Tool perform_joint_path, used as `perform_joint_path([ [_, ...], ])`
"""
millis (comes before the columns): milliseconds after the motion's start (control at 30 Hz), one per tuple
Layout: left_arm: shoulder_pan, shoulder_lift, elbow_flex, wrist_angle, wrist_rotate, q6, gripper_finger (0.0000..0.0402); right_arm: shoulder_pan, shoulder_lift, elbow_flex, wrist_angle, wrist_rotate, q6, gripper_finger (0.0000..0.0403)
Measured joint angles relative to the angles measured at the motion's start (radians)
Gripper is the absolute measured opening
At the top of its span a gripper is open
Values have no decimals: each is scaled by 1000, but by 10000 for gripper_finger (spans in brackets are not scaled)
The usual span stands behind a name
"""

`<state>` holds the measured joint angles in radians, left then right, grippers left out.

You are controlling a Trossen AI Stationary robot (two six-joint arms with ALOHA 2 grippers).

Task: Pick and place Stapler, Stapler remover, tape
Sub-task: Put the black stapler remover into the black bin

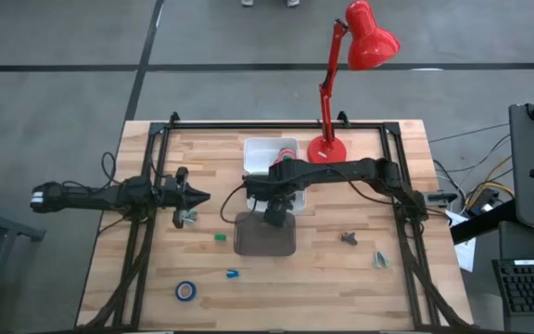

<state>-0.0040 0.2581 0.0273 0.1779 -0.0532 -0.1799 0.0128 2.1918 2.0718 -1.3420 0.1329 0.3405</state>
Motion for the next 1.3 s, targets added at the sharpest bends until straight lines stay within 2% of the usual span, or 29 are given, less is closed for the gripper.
perform_joint_path([
  [100,0,0,0,0,0,0,30,35,-1,52,-46,10,5,135],
  [400,0,0,0,0,0,0,30,179,-2,133,-209,165,111,112],
  [767,0,0,0,0,0,0,30,346,-21,85,-229,150,273,94],
  [967,0,0,0,0,0,0,30,426,-116,-28,-229,239,439,95],
  [1133,0,0,0,0,0,0,30,500,-236,-203,-223,336,670,92],
  [1300,0,0,0,1,0,0,30,573,-345,-407,-202,341,901,86],
])
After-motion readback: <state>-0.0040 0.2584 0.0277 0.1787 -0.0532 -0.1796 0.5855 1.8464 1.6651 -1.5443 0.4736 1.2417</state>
